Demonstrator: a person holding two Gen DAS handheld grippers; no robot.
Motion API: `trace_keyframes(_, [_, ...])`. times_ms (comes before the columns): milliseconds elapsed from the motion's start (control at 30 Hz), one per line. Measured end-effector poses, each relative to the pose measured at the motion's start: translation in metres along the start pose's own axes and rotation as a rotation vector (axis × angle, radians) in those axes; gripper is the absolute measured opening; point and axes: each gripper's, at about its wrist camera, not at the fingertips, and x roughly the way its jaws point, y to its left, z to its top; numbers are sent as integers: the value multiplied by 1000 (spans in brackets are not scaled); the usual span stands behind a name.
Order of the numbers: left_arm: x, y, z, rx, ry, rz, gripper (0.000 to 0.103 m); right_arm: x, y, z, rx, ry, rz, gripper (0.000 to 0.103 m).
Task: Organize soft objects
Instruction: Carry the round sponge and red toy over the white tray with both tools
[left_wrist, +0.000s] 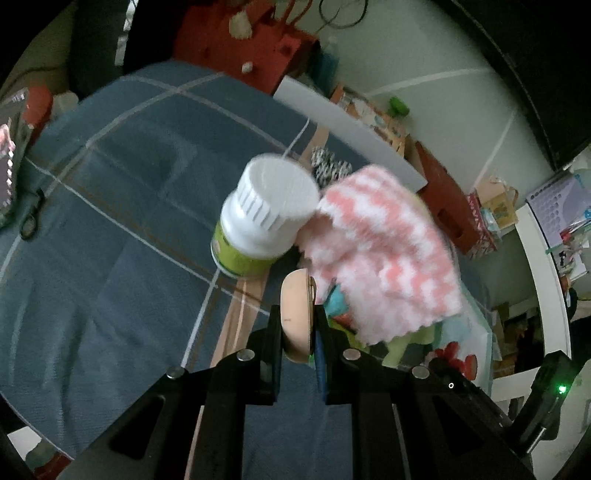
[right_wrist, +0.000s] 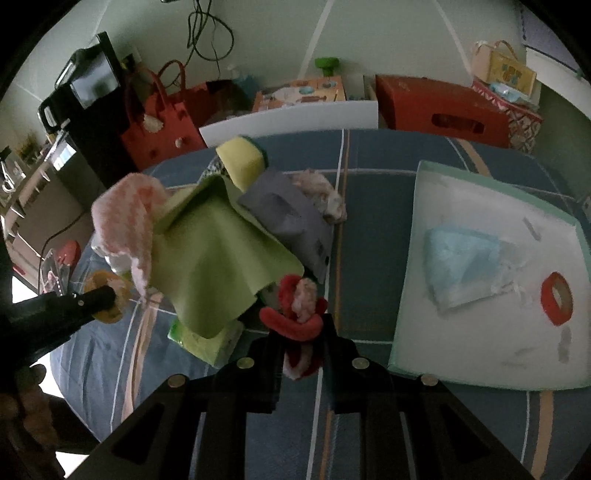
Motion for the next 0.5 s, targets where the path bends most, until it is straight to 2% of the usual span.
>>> trace_keyframes(233, [-39, -20, 0, 57, -125, 17, 15, -12, -8, 5, 18, -41, -26, 19])
trace_keyframes(500, [-46, -52, 0, 140, -143, -1, 15, -29, -38, 12, 74, -84, -72, 19])
